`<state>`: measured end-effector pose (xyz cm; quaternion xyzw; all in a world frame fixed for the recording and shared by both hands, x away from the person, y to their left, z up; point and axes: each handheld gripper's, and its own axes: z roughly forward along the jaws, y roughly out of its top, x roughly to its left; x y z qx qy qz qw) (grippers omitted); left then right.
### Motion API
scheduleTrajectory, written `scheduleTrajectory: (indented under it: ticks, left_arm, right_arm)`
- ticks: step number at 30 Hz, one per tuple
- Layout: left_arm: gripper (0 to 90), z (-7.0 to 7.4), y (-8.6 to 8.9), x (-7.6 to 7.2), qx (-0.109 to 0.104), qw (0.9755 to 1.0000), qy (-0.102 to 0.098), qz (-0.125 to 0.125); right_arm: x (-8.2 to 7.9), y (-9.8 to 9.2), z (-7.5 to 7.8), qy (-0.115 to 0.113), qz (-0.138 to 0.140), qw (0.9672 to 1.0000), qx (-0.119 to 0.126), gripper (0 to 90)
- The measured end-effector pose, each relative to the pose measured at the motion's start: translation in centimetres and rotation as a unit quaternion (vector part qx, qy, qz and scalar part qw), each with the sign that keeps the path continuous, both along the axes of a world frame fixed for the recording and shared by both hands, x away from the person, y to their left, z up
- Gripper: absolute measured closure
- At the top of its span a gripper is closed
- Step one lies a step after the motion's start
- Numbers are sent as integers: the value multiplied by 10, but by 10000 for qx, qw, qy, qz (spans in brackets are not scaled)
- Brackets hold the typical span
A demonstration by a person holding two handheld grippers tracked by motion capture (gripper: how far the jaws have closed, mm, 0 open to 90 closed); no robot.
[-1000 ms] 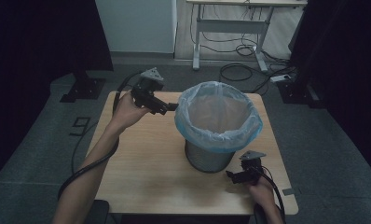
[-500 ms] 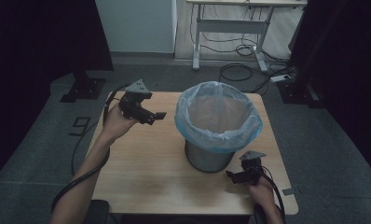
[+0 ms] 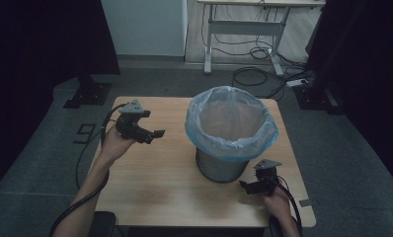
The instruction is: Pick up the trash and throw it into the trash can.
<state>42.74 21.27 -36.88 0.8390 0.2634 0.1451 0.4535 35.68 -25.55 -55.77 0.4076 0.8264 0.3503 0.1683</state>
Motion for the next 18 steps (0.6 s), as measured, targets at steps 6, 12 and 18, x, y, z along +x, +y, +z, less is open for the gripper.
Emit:
scheduleTrajectory:
  ticks: [6, 12, 18]
  left_arm:
    - [15, -29, 11, -4, -47, 10000, 75, 44]
    - [13, -55, 18, -8, -33, 9998, 188, 75]
    - [13, -84, 25, -13, -102, 9995, 256, 160]
  right_arm:
    - [0, 0, 0, -3, 0, 10000, 6, 0]
    - [0, 0, 0, 11, -8, 10000, 11, 0]
    - [0, 0, 0, -3, -20, 10000, 12, 0]
